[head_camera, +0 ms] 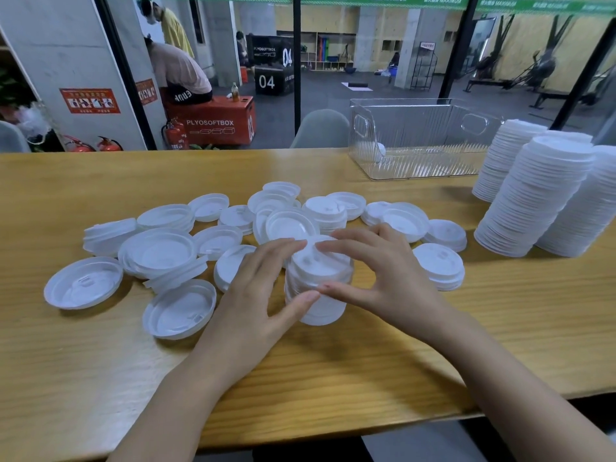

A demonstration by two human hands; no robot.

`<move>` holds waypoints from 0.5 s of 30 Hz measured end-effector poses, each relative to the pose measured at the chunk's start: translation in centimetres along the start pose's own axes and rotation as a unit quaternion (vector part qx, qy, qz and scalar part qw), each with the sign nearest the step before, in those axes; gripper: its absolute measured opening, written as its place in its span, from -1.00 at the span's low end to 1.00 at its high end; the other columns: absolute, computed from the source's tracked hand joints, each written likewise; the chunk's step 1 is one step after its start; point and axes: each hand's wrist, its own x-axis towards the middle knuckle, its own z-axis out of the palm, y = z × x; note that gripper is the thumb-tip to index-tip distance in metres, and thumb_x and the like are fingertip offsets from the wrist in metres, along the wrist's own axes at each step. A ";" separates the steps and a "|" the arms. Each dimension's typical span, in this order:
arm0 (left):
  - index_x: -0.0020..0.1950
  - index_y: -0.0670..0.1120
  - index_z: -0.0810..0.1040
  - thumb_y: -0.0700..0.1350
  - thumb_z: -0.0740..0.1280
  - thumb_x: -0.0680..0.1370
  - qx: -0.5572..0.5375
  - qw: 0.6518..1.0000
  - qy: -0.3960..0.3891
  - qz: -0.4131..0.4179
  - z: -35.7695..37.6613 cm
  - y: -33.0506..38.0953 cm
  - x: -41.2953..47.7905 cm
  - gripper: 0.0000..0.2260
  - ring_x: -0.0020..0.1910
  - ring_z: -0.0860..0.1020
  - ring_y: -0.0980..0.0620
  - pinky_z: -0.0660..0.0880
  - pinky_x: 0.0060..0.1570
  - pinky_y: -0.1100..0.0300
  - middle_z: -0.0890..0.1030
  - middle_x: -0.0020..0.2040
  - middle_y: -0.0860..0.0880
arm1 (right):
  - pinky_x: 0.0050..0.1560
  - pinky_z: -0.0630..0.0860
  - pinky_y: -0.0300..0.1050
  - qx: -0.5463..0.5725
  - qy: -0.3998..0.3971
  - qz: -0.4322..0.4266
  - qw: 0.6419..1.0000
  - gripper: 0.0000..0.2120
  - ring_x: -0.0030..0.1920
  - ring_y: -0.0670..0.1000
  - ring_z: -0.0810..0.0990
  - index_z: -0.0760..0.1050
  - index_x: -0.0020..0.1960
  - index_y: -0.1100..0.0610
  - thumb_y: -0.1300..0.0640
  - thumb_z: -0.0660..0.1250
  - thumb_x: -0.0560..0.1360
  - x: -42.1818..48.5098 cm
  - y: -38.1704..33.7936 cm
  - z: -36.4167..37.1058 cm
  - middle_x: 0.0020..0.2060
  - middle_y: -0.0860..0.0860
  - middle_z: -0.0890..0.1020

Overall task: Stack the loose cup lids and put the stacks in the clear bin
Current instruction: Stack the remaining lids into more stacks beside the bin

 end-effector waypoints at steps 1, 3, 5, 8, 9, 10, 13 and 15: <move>0.37 0.34 0.32 0.31 0.22 0.50 0.000 1.000 -0.001 0.005 0.0 -0.1 0.0 -0.56 0.44 0.26 0.26 0.20 0.28 0.49 0.31 0.38 0.36 | 0.25 0.37 0.09 0.009 -0.001 0.004 1.000 -0.42 0.16 -0.11 0.34 0.52 0.30 -0.21 -0.44 0.24 0.37 -0.2 0.0 0.0 0.26 -0.21 0.53; 0.33 0.35 0.36 0.30 0.20 0.51 -0.005 1.000 -0.001 0.006 0.1 -0.2 0.1 -0.61 0.43 0.25 0.30 0.15 0.25 0.56 0.30 0.38 0.36 | 0.31 0.34 0.07 0.024 0.003 0.013 1.000 -0.39 0.24 -0.11 0.35 0.49 0.34 -0.21 -0.43 0.25 0.36 -0.7 0.4 -0.2 0.32 -0.21 0.49; 0.31 0.36 0.37 0.30 0.20 0.51 -0.011 1.000 -0.002 0.005 0.1 -0.2 0.1 -0.64 0.41 0.25 0.33 0.13 0.23 0.58 0.31 0.37 0.36 | 0.30 0.36 0.07 0.028 0.031 0.027 0.999 -0.42 0.27 -0.07 0.38 0.49 0.33 -0.19 -0.40 0.27 0.38 -1.3 1.3 -0.6 0.33 -0.20 0.50; 0.31 0.34 0.38 0.29 0.20 0.50 -0.022 1.000 -0.005 0.004 0.2 -0.3 0.1 -0.63 0.42 0.26 0.31 0.15 0.24 0.58 0.33 0.38 0.32 | 0.19 0.43 0.10 0.002 0.082 0.072 0.994 -0.48 0.21 0.03 0.43 0.54 0.29 -0.11 -0.30 0.35 0.40 -2.6 3.3 -1.1 0.26 -0.13 0.55; 0.32 0.33 0.38 0.29 0.21 0.50 -0.026 1.000 -0.005 0.005 0.2 -0.3 0.1 -0.62 0.42 0.27 0.31 0.16 0.24 0.58 0.34 0.38 0.30 | 0.17 0.44 0.15 -0.026 0.100 0.090 0.991 -0.51 0.19 0.09 0.45 0.56 0.27 -0.07 -0.24 0.41 0.41 -3.1 4.1 -1.2 0.25 -0.08 0.57; 0.32 0.33 0.39 0.28 0.21 0.50 -0.028 1.000 -0.004 0.007 0.2 -0.3 0.2 -0.62 0.42 0.27 0.30 0.16 0.25 0.57 0.35 0.38 0.28 | 0.15 0.44 0.18 -0.062 0.116 0.113 0.985 -0.55 0.19 0.15 0.46 0.57 0.26 -0.03 -0.17 0.45 0.43 -3.6 4.9 -1.3 0.24 -0.03 0.58; 0.31 0.33 0.39 0.27 0.22 0.50 -0.032 0.999 -0.002 0.009 0.3 -0.4 0.2 -0.63 0.41 0.30 0.27 0.23 0.26 0.50 0.37 0.37 0.27 | 0.20 0.36 0.16 -0.170 0.106 0.218 0.955 -0.52 0.24 0.21 0.38 0.50 0.34 -0.03 -0.09 0.46 0.46 -4.6 6.4 -1.9 0.34 0.04 0.50; 0.31 0.33 0.39 0.27 0.21 0.50 -0.034 0.999 -0.002 0.009 0.3 -0.4 0.2 -0.63 0.41 0.31 0.25 0.26 0.27 0.41 0.37 0.37 0.25 | 0.23 0.30 0.13 -0.220 0.066 0.280 0.932 -0.45 0.30 0.19 0.31 0.38 0.44 -0.09 -0.16 0.39 0.49 -5.0 6.7 -2.3 0.39 0.04 0.42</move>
